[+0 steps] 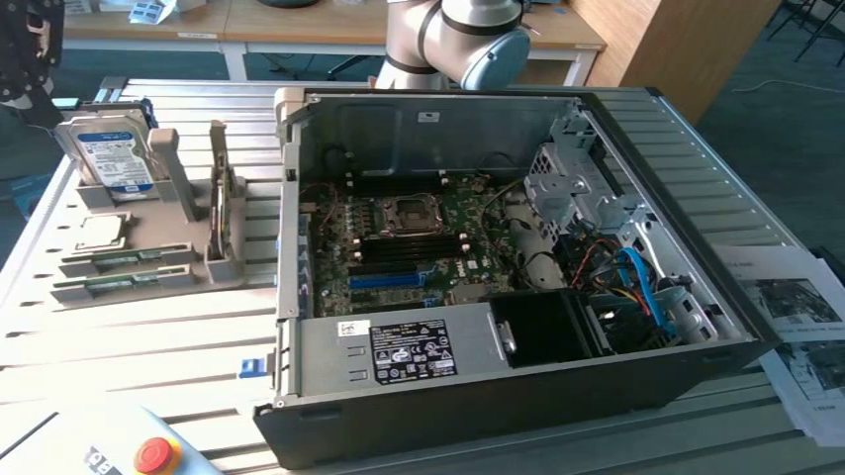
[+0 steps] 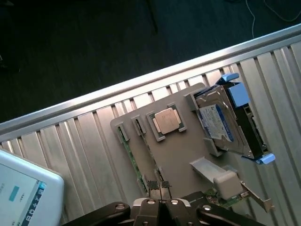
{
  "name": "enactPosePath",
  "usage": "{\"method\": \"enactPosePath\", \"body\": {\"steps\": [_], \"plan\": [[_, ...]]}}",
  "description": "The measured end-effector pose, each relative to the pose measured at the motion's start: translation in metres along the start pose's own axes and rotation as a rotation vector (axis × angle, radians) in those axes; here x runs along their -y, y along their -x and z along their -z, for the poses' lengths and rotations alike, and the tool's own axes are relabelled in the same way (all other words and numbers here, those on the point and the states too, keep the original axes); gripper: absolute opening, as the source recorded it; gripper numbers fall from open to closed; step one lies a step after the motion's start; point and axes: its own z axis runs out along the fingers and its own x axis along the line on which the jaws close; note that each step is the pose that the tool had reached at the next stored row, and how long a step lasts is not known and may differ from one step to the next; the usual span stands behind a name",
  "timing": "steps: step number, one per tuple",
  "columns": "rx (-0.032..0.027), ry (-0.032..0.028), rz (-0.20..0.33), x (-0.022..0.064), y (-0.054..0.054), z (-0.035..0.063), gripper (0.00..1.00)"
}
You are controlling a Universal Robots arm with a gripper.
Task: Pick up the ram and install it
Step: 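Pick up the ram and move it above insertion slot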
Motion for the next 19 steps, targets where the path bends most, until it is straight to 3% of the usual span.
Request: {"method": "enactPosePath", "body": {"steps": [19], "plan": [[-0.0132, 0.0082, 0.297, 0.0000, 0.0000, 0.0000, 0.10]]}}
